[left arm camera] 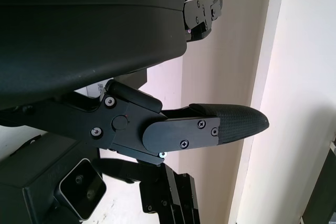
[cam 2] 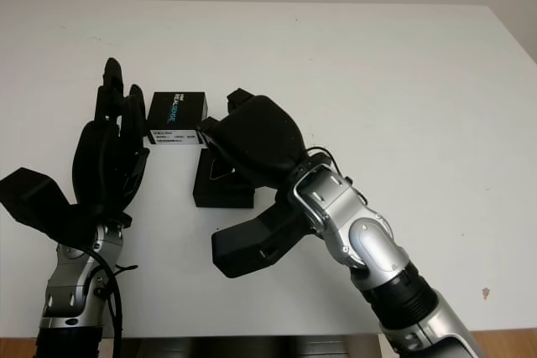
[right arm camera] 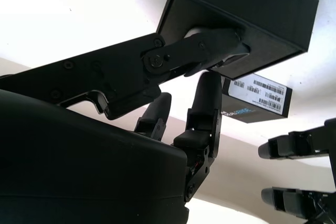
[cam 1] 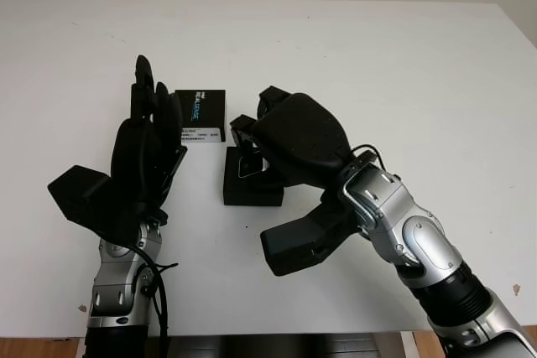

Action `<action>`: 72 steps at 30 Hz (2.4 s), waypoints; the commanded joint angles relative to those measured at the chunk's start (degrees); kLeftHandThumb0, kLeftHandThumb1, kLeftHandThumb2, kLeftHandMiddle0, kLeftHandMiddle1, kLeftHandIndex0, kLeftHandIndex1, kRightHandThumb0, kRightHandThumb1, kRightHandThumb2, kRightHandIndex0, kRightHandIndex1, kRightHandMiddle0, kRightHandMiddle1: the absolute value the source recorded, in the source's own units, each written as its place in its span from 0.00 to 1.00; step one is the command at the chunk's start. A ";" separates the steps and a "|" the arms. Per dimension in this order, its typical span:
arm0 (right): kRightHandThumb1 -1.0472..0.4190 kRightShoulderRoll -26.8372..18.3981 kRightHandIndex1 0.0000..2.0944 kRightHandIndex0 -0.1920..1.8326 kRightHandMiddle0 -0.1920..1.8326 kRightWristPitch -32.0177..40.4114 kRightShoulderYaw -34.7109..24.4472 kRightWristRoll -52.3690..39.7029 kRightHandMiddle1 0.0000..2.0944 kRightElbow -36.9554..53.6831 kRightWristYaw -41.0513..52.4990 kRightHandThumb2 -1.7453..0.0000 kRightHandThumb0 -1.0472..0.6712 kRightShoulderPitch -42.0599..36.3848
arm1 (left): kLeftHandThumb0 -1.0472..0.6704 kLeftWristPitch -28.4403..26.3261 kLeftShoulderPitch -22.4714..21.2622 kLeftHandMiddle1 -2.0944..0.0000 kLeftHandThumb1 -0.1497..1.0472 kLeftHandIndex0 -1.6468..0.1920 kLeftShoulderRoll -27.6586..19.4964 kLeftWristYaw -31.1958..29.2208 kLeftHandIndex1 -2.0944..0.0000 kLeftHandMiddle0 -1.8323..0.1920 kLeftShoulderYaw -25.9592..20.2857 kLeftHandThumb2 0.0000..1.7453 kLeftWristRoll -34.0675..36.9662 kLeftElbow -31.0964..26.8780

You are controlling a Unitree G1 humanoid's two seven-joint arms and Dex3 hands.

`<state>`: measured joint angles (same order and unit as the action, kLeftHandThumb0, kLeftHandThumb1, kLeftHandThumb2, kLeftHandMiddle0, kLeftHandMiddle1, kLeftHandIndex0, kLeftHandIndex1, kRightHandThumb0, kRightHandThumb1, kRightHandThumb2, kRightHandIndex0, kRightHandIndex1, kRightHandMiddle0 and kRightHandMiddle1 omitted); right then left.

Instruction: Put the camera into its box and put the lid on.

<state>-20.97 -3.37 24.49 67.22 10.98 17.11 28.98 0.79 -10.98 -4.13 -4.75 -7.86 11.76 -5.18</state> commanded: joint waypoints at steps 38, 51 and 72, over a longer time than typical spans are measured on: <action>0.06 -0.44 0.42 0.25 0.28 3.23 1.72 12.14 0.67 1.48 0.98 0.97 0.30 -0.46 | 0.17 0.27 1.32 1.00 1.00 1.00 0.34 -0.16 1.00 1.00 -0.20 0.28 0.56 -1.45; 0.13 -0.02 0.61 0.31 0.49 2.71 0.63 8.12 0.42 1.51 2.93 0.97 0.31 -0.95 | 0.18 -0.03 1.74 1.00 1.00 1.00 0.36 0.20 1.00 1.00 -0.14 0.28 0.22 -2.17; 0.07 0.74 0.77 0.17 0.33 -7.63 -7.68 -24.36 0.67 -1.58 -6.98 0.97 0.42 -0.21 | 0.17 -0.63 2.55 1.00 1.00 1.00 -0.50 -1.26 1.00 1.00 -1.57 0.25 2.32 -2.99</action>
<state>-20.73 -11.00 17.32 43.52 9.45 10.77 27.95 0.37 -8.89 -4.41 -5.84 -9.26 13.87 -7.06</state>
